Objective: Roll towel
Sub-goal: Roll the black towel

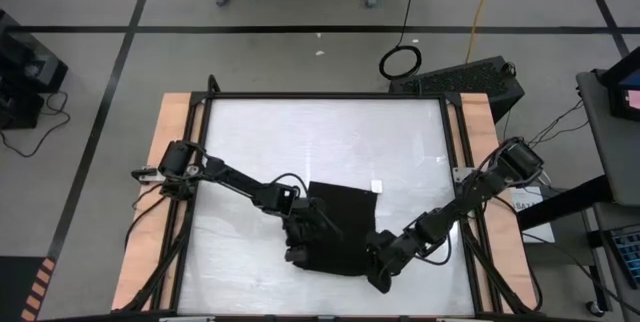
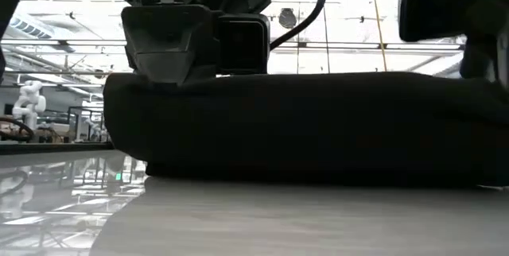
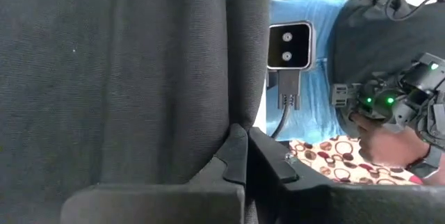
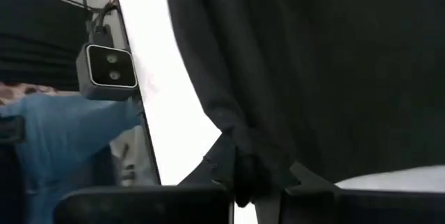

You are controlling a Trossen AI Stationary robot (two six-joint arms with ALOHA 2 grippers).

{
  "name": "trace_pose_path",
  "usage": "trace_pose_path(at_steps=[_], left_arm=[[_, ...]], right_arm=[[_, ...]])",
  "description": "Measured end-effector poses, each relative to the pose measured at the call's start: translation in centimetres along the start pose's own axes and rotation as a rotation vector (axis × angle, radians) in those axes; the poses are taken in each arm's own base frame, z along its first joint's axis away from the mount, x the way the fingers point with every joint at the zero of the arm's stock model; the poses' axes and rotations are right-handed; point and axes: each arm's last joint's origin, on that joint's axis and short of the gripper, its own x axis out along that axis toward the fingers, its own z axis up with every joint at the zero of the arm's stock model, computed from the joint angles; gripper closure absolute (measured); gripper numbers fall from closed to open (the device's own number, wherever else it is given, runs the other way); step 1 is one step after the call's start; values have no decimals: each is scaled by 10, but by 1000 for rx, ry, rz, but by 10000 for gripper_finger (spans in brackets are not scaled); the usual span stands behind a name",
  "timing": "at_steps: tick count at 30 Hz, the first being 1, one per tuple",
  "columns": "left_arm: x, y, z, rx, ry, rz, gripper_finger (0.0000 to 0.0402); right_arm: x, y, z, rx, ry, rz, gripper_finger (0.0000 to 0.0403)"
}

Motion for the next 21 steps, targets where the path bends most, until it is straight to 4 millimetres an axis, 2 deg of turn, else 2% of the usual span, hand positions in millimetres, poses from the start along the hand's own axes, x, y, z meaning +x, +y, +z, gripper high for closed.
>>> trace_pose_path(at_steps=[5, 12, 15, 21], left_arm=[[0, -1, 0, -34, 0, -7, 393], [1, -3, 4, 15, -36, -10, 384], [1, -4, 6, 39, -58, -10, 354], [2, -10, 9, 90, -67, -14, 271]], right_arm=[[2, -6, 3, 138, 33, 33, 391], [3, -7, 3, 178, 56, 57, 391], [3, -7, 2, 194, 75, 55, 391], [3, -8, 2, 206, 104, 58, 391]])
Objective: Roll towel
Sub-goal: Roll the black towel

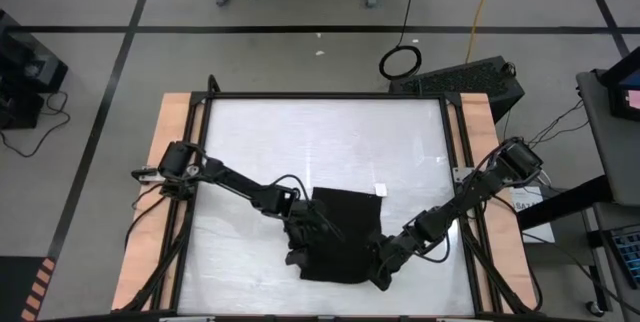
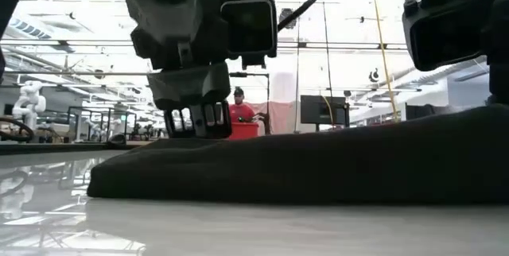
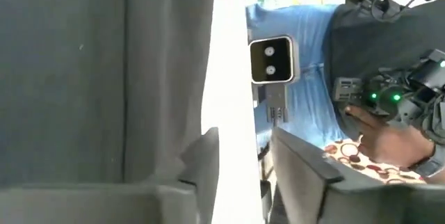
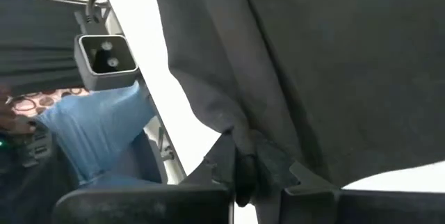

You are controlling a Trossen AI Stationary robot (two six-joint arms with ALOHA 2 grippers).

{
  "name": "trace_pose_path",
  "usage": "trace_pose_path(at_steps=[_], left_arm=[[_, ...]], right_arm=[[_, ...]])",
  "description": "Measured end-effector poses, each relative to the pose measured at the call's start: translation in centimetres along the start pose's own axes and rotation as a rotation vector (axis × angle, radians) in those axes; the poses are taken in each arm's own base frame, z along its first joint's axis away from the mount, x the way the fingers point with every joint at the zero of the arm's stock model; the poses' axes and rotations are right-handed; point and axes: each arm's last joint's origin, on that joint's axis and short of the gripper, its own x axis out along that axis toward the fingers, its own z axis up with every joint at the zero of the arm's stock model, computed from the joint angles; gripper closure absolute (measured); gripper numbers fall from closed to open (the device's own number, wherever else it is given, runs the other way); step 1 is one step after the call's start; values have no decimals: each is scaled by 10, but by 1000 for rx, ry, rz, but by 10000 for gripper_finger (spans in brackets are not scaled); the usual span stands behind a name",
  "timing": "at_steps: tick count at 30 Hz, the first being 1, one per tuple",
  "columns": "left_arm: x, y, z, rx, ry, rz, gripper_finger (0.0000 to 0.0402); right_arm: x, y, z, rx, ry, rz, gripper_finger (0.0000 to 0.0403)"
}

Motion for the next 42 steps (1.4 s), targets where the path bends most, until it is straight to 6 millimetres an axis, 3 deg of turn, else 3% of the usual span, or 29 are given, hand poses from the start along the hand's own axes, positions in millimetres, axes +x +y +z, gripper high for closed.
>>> trace_pose_path(at_steps=[3, 7, 11, 16, 19, 23, 29, 33, 38, 42], left_arm=[[-2, -11, 0, 66, -19, 4, 242], [-4, -36, -5, 215, -56, 62, 234], [-1, -62, -16, 391, -104, 212, 233], [17, -79, -35, 621, -119, 426, 233], [29, -83, -46, 726, -118, 573, 226], [42, -83, -55, 793, -111, 657, 186], [54, -69, -61, 729, -65, 708, 109], [62, -53, -63, 683, -50, 770, 92], [61, -42, -60, 558, -81, 808, 127], [61, -41, -61, 555, -67, 817, 225]], right_arm=[[0, 0, 2, 8, -4, 5, 391], [-1, 0, 6, 32, -15, 7, 392], [-1, -1, 10, 40, -23, 12, 392], [-1, -1, 12, 42, -27, 13, 392], [-2, -1, 12, 39, -27, 14, 392], [-2, 0, 12, 37, -28, 15, 392], [-2, 0, 12, 34, -33, 14, 392], [-2, 0, 12, 32, -36, 14, 392], [-2, 0, 12, 27, -39, 15, 392], [-2, 0, 12, 19, -39, 17, 392]])
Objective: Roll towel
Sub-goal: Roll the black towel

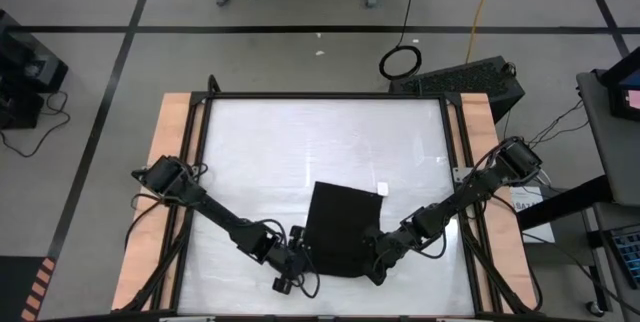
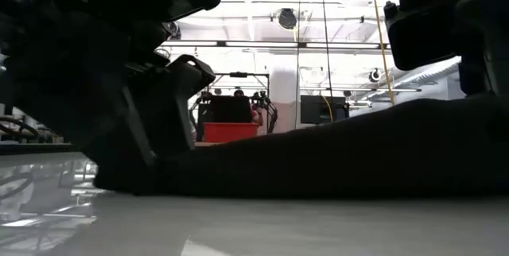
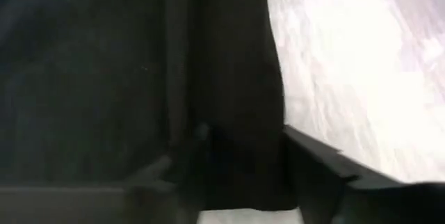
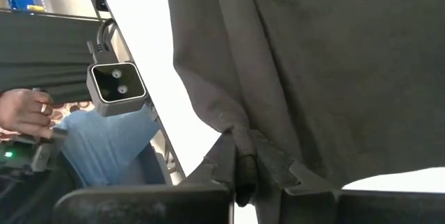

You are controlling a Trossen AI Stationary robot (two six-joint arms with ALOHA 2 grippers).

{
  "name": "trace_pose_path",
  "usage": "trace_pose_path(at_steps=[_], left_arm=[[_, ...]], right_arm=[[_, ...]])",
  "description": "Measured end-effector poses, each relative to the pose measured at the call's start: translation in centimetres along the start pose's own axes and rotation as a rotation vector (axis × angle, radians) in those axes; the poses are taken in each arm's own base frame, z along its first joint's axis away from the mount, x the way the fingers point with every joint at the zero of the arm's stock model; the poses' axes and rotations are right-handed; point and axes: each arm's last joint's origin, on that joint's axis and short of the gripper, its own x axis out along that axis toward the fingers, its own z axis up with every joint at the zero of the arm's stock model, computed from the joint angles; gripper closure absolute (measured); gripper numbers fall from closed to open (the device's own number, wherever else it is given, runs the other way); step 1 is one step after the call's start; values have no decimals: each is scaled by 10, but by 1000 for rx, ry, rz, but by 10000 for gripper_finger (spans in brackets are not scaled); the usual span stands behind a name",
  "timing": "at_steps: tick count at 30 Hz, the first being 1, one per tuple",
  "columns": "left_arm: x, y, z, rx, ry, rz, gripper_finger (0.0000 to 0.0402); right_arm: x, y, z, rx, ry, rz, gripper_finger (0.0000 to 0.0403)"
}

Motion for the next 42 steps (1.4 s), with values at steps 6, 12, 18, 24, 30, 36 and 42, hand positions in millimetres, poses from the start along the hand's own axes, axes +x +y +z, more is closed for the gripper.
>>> trace_pose_path(at_steps=[6, 12, 18, 24, 30, 36, 42], left_arm=[[0, 0, 0, 26, 13, -61, 385], [2, 12, 4, -87, 39, -257, 387], [4, 42, 3, -363, 147, -411, 393], [5, 67, 2, -563, 201, -505, 394], [4, 80, 3, -638, 215, -569, 394], [3, 79, 0, -655, 262, -643, 394], [2, 85, 1, -666, 260, -681, 394]], right_arm=[[0, 1, -1, -14, 2, 4, 388], [0, 2, -5, -34, 29, 13, 388], [1, 3, -10, 24, 26, 6, 388], [1, 1, -9, 50, 15, -15, 387], [0, -2, -10, 52, 19, -45, 360], [-5, -1, -14, -64, 54, -42, 304], [-21, 13, -24, -315, 1, 16, 283]])
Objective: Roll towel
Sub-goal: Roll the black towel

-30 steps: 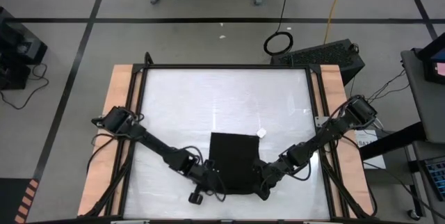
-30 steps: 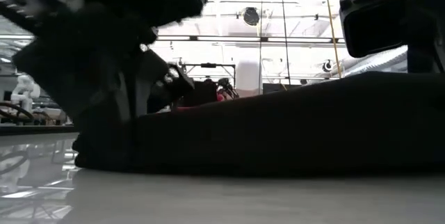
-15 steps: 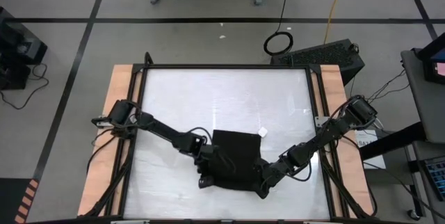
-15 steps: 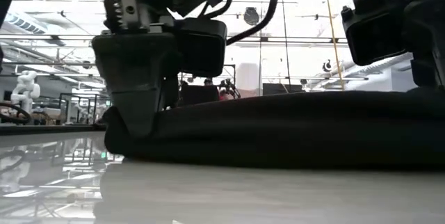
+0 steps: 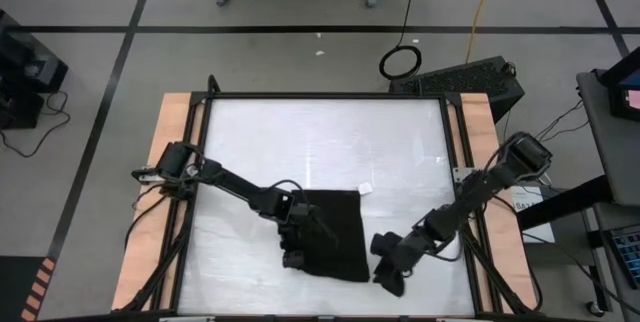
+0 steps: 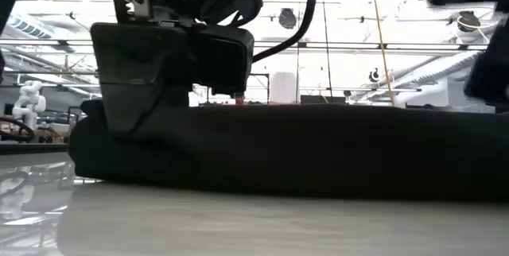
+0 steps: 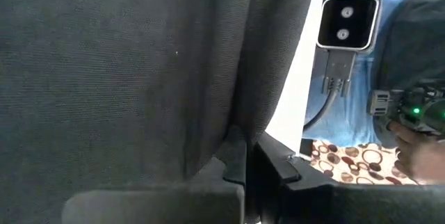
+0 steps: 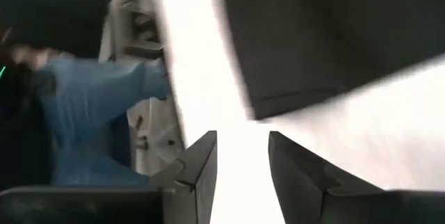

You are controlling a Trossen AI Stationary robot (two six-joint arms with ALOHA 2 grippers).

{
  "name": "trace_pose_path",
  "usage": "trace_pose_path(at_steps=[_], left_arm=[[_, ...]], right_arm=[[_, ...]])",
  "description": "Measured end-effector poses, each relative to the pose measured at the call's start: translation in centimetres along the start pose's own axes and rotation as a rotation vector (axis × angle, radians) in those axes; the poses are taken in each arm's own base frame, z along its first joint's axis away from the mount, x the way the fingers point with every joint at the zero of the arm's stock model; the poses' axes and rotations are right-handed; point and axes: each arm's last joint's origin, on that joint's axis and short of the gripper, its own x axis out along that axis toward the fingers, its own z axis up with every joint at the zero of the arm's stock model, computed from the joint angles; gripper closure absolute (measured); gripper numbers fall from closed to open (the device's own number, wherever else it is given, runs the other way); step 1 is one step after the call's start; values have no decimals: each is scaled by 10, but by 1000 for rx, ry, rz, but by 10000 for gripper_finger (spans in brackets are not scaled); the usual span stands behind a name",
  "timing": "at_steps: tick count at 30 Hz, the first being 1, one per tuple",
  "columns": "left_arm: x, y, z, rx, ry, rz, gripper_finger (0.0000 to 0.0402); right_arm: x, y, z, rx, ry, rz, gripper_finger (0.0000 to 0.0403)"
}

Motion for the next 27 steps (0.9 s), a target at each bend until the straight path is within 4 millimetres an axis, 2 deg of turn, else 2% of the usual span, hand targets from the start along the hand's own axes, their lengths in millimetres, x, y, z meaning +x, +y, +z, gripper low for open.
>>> trace_pose_path(at_steps=[7, 10, 12, 15, 18, 27], left_arm=[[-7, 5, 6, -8, -28, -4, 394], [-9, 6, 7, -12, -35, -4, 394], [-9, 6, 7, -10, -34, -5, 394], [-9, 6, 7, -7, -31, -10, 394], [-9, 5, 7, -8, -26, -15, 394], [-9, 5, 7, -4, -23, -17, 394]], right_arm=[[-6, 29, -19, -526, -131, 117, 282], [-2, 32, -23, -675, -152, 69, 282], [0, 31, -24, -755, -175, -21, 282], [4, 29, -22, -818, -203, -163, 277], [10, 23, -21, -829, -211, -225, 255], [31, 11, -30, -813, -158, -282, 131]])
